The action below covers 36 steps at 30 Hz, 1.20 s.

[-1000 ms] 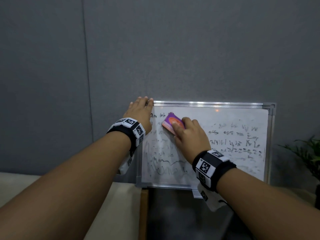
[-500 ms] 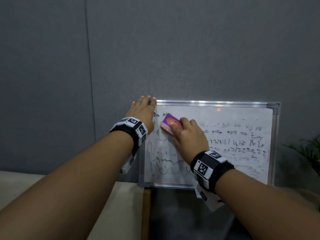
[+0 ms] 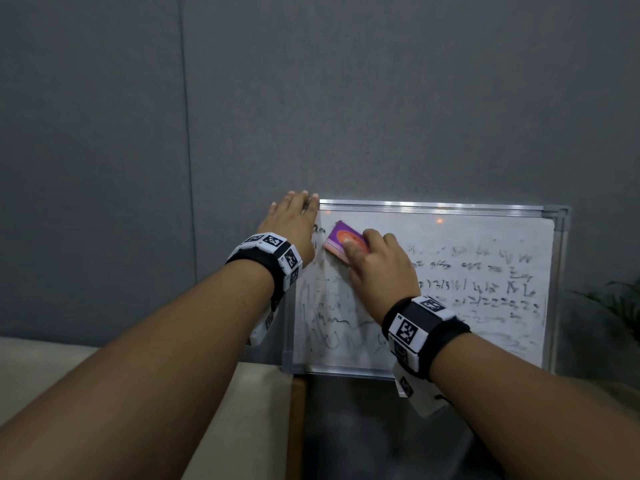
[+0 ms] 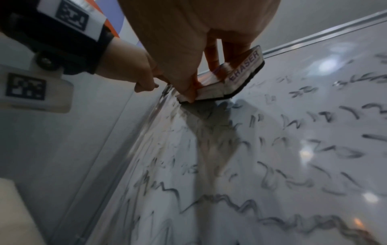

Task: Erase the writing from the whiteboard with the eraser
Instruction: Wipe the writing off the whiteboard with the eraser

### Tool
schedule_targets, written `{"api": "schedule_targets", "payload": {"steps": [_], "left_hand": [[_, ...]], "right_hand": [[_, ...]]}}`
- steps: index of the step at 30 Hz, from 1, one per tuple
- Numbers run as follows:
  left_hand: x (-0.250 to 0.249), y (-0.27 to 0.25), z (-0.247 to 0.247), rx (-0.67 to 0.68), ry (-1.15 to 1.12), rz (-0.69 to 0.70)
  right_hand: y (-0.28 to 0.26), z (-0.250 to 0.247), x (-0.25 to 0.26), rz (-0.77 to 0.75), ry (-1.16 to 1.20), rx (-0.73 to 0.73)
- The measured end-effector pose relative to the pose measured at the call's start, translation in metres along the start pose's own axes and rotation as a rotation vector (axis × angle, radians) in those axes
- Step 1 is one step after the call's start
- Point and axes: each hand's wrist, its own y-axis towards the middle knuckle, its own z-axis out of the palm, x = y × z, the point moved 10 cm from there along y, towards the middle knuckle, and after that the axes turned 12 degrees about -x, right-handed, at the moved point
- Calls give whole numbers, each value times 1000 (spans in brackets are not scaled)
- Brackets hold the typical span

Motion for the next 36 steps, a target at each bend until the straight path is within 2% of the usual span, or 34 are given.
{"api": "schedule_targets", "payload": {"steps": [4, 10, 15, 20, 24, 30, 36], "left_hand": [[0, 1, 1, -6, 3, 1], [0, 1, 0, -30, 28, 21], [-1, 2, 1, -17, 21, 13], [0, 3, 3, -20, 34, 34], [1, 3, 4, -15, 34, 36], [0, 3, 3, -24, 17, 27], [2, 5, 4, -14, 35, 34]], "right_hand": [[9, -1, -1, 35, 22, -17], [0, 9, 20, -97, -11, 31], [13, 3, 10, -33, -11, -25], [11, 12, 31, -91, 34, 20], [6, 9, 27, -115, -6, 20], [18, 6, 21, -46, 10, -43], [6, 14, 40, -144, -15, 27]]}}
